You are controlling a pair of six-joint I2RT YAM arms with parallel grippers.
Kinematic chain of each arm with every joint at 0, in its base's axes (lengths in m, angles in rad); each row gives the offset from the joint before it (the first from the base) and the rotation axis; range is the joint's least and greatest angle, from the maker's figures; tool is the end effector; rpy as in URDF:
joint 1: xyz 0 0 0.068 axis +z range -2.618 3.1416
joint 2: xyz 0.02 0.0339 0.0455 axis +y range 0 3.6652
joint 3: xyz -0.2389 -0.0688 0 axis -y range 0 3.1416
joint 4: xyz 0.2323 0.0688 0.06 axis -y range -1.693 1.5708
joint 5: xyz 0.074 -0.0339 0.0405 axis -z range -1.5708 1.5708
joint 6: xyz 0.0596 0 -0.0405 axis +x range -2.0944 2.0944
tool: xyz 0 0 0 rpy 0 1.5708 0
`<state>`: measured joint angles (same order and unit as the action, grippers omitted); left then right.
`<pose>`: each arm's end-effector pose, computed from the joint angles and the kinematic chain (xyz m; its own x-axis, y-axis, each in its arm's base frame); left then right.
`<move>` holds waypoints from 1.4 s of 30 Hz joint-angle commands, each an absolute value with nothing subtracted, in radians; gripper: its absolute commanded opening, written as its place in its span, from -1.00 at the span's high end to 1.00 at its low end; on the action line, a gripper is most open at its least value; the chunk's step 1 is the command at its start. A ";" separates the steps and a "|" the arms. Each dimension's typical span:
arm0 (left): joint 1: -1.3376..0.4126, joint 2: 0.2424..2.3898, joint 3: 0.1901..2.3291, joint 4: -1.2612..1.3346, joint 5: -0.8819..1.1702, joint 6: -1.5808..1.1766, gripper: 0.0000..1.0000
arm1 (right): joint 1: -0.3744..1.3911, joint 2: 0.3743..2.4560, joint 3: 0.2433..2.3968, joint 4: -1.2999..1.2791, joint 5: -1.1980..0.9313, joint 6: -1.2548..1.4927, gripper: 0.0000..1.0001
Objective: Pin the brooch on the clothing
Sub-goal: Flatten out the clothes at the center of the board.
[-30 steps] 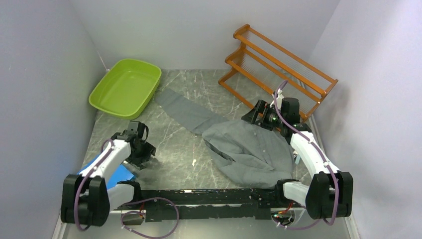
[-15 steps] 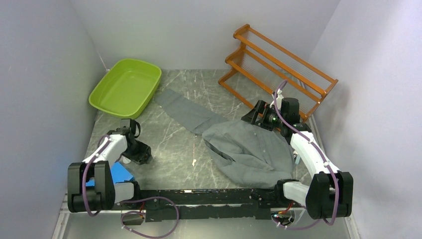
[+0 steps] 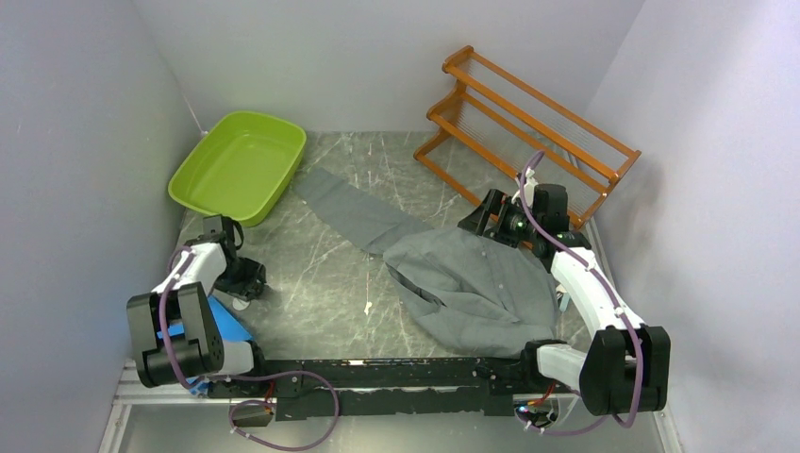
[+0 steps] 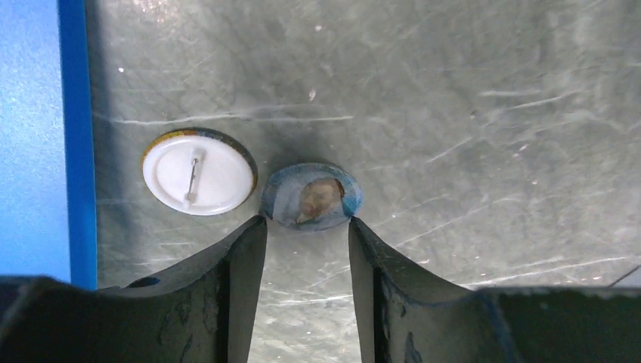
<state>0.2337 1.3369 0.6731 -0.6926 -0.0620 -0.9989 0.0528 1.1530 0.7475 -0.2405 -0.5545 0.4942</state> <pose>0.2063 0.0529 0.1196 -0.3093 -0.9363 -0.1661 -0.9313 0.3336 -0.1461 0.2577 0.0450 0.2203 -0.7497 0.3642 -0.5526 -0.1240 0.7429 0.6578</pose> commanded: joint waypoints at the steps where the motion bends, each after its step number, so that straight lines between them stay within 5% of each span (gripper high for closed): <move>1: 0.244 1.312 0.731 -0.675 -0.052 -0.932 -0.04 | 0.061 1.137 0.799 -0.247 -0.536 0.454 -1.00; 6: 0.226 1.192 0.709 -0.643 0.096 -0.840 -0.30 | 0.073 1.136 0.807 -0.256 -0.537 0.448 -1.00; 10: 0.168 1.035 0.648 -0.610 0.185 -0.824 -0.79 | 0.083 1.136 0.812 -0.257 -0.530 0.438 -1.00; 13: 0.101 0.937 0.601 -0.559 0.247 -0.861 -0.88 | 0.086 1.141 0.816 -0.255 -0.529 0.433 -1.00; 22: -0.184 0.958 0.580 -0.200 0.343 -0.987 -0.89 | 0.088 1.114 0.876 -0.293 -0.452 0.438 -1.00; 34: -0.498 1.577 0.819 0.265 0.468 -1.042 -0.82 | 0.084 1.058 0.832 -0.258 -0.408 0.449 -1.00; 42: -0.552 1.759 0.956 0.342 0.426 -1.042 -0.24 | 0.084 0.999 0.812 -0.274 -0.430 0.395 -1.00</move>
<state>-0.5522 1.7668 0.8848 0.2687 0.4442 -1.0481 0.0845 1.0447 0.8047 -0.2783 -0.4370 0.4320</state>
